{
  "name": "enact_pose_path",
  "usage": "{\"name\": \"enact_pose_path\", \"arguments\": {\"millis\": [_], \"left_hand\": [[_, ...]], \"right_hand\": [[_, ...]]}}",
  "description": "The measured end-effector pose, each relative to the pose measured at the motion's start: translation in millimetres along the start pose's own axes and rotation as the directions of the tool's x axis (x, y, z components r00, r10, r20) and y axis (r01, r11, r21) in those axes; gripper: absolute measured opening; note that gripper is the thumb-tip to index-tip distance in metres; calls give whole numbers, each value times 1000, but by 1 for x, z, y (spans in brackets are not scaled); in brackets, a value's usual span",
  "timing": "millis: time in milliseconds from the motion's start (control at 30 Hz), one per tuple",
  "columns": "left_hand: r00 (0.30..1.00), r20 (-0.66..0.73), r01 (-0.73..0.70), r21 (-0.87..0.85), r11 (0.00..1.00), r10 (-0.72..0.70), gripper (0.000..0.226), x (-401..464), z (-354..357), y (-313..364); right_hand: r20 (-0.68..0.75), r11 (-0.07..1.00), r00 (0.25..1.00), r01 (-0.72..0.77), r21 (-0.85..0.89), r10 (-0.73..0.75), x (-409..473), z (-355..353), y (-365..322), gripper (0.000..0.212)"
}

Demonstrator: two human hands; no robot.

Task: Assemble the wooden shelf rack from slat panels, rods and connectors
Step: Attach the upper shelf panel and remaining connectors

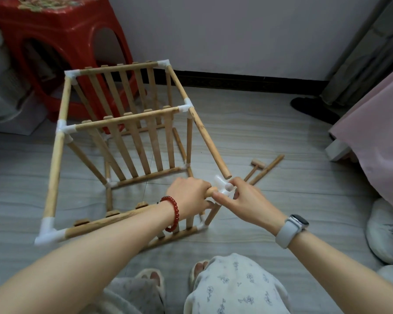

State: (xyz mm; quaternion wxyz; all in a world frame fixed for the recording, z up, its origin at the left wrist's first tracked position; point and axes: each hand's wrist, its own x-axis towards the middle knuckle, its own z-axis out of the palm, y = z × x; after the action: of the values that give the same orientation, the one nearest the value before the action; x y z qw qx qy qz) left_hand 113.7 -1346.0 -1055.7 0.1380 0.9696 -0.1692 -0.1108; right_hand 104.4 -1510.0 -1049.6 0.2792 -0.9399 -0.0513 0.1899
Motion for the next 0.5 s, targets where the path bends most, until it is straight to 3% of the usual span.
{"name": "enact_pose_path", "arguments": {"millis": [100, 167, 200, 267, 300, 333, 400, 467, 500], "left_hand": [[999, -11, 35, -9, 999, -35, 23, -3, -1, 3], [976, -217, 70, 143, 987, -37, 25, -12, 5, 7], [922, -384, 123, 188, 974, -42, 30, -20, 11, 9], [697, -716, 57, 103, 993, 34, 25, -36, 32, 15], [606, -790, -42, 88, 995, 96, 18, -44, 45, 19], [577, -800, -138, 104, 985, 165, 11, -49, 59, 22], [682, -711, -210, 37, 977, 174, 4, -55, 82, 29], [825, -561, -44, -184, 982, -68, 17, -49, 95, 37], [858, -470, 64, -304, 951, -208, 28, -42, 95, 40]], "right_hand": [[101, 994, 995, -32, 106, 21, 6, -5, -8, 49], [153, 978, 988, -63, 197, 33, 9, -11, -11, 43], [171, 973, 985, -70, 221, 32, 9, -14, -10, 40], [184, 970, 983, -66, 234, 22, 10, -18, -7, 38], [185, 967, 983, -63, 246, 17, 10, -20, -6, 38], [185, 963, 983, -61, 263, 12, 11, -23, -5, 37], [201, 954, 980, -68, 293, 8, 11, -26, -4, 35], [214, 946, 977, -73, 315, 4, 11, -25, -3, 32], [212, 945, 977, -74, 319, 5, 10, -24, -3, 31]]}}
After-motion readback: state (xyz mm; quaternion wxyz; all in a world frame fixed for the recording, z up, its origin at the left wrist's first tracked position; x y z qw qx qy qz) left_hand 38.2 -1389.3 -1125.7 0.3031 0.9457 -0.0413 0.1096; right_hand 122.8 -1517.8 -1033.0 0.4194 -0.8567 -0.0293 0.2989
